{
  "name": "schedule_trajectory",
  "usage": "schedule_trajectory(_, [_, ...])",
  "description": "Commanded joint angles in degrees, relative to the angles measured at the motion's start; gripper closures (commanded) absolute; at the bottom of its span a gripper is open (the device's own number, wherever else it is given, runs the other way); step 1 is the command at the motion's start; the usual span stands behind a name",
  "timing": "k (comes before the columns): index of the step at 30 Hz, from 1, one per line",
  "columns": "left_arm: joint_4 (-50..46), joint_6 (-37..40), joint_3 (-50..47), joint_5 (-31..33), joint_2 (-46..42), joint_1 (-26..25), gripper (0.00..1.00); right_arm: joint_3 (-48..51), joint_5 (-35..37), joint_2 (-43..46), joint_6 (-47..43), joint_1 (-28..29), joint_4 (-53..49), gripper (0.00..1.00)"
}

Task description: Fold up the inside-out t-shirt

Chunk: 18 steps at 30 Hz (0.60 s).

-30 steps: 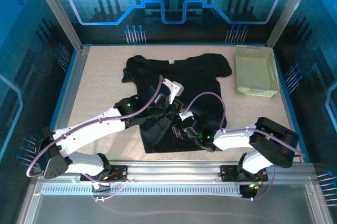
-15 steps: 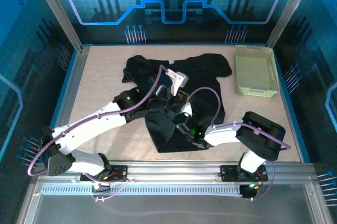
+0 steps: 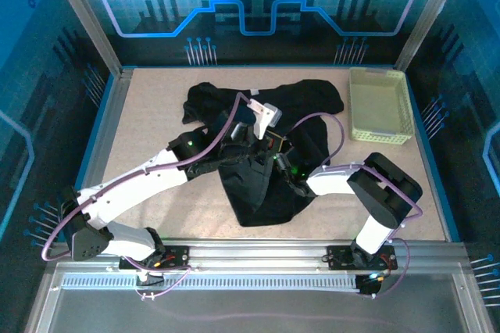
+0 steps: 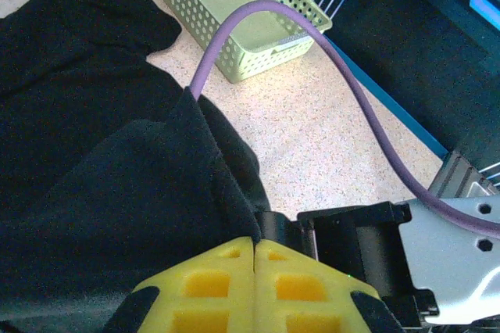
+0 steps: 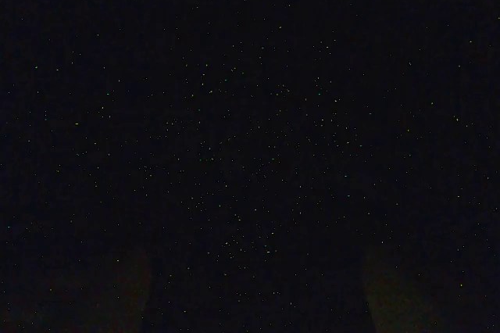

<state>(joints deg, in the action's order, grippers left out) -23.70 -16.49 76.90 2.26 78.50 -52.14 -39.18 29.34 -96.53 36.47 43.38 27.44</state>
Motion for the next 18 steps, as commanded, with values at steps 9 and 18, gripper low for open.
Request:
schedule_trajectory(9, [1.4, -2.5, 7.8, -4.7, 4.3, 0.3, 1.0, -7.5, 13.2, -2.9, 14.2, 0.7, -9.7, 0.25])
schedule_trajectory(18, [4.1, -4.6, 13.7, -7.8, 7.2, -1.0, 1.0, -19.9, 10.9, -9.2, 13.7, -1.9, -15.8, 0.23])
